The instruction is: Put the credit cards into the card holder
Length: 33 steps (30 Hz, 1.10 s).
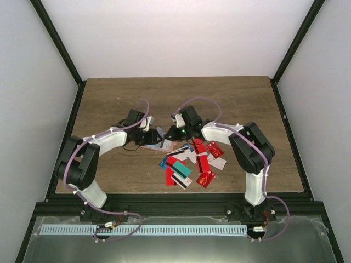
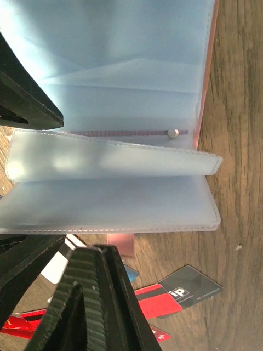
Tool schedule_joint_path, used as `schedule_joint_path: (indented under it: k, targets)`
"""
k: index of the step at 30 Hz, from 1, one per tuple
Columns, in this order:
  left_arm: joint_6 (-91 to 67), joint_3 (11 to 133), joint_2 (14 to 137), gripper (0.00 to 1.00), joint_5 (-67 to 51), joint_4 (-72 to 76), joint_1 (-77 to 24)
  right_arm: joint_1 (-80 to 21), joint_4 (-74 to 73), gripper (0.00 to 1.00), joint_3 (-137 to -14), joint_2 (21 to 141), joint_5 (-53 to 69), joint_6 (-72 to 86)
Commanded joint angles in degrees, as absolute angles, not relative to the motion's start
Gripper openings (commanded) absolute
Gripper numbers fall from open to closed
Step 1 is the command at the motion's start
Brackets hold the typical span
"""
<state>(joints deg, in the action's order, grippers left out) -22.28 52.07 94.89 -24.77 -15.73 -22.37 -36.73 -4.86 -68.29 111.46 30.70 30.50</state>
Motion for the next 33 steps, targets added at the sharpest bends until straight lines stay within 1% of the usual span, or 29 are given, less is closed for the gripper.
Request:
schedule_joint_path:
  k: [1, 8, 17, 22, 24, 30, 33]
  targets:
    - [-21.81, 53.98, 94.42, 0.51, -25.32, -15.29, -23.30, -34.69, -6.33, 0.10, -65.75, 107.02, 27.14, 30.97]
    - [-21.80, 54.73, 96.02, 0.49, -26.49, -14.99, -24.24, -32.09, -4.98, 0.10, -60.75, 102.70, 26.37, 32.48]
    - [-21.82, 55.03, 96.62, 0.51, -29.76, -14.30, -24.70, -31.37, -4.85, 0.10, -58.39, 99.42, 26.72, 32.44]
    - [-22.46, 54.70, 94.98, 0.51, -22.95, -15.73, -24.62, -31.38, -5.27, 0.10, -57.67, 98.24, 26.77, 32.26]
    - [-22.48, 54.92, 95.24, 0.49, -19.53, -16.68, -24.69, -31.38, -5.36, 0.10, -57.42, 98.11, 26.89, 32.13]
    - [-22.30, 54.67, 97.47, 0.39, -14.20, -17.73, -24.68, -31.38, -5.36, 0.10, -56.07, 97.20, 27.19, 31.90]
    - [-22.41, 53.86, 96.90, 0.38, -13.75, -17.20, -24.70, -31.38, -5.55, 0.10, -55.20, 96.19, 27.31, 31.84]
